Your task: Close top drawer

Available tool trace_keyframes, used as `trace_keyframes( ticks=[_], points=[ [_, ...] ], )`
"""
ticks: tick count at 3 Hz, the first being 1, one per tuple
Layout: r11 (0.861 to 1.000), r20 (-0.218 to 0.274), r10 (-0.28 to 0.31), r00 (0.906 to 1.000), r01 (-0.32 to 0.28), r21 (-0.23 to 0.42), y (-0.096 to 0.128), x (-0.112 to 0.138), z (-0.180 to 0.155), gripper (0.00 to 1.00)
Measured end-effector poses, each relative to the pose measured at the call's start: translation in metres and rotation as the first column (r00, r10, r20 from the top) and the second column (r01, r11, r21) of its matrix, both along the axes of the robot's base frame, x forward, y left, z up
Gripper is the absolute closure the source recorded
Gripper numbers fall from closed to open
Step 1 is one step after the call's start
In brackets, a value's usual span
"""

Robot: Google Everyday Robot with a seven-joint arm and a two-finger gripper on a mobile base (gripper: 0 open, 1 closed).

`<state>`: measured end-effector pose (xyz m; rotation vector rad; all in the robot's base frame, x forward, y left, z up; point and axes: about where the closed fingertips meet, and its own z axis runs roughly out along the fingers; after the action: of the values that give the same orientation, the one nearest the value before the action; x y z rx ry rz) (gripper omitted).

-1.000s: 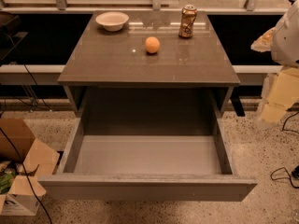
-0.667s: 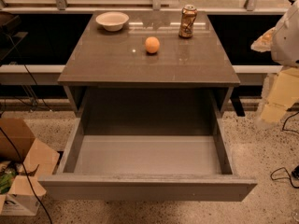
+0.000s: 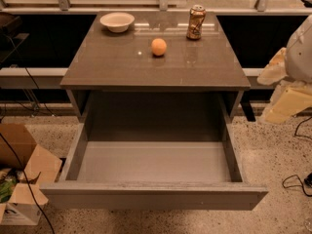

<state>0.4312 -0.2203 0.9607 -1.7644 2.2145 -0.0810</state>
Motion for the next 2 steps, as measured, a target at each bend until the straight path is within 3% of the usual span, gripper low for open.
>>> trace_keyframes(
  ticks=[1, 2],
  points=[
    [1.0, -0.066, -0.027, 0.9975, 0.027, -0.003, -0.019, -0.021, -0.029, 0.63],
    [0.998, -0.144, -0.063, 0.9876, 0.066, 0.014, -0.038, -0.052, -0.064, 0.86]
  ],
)
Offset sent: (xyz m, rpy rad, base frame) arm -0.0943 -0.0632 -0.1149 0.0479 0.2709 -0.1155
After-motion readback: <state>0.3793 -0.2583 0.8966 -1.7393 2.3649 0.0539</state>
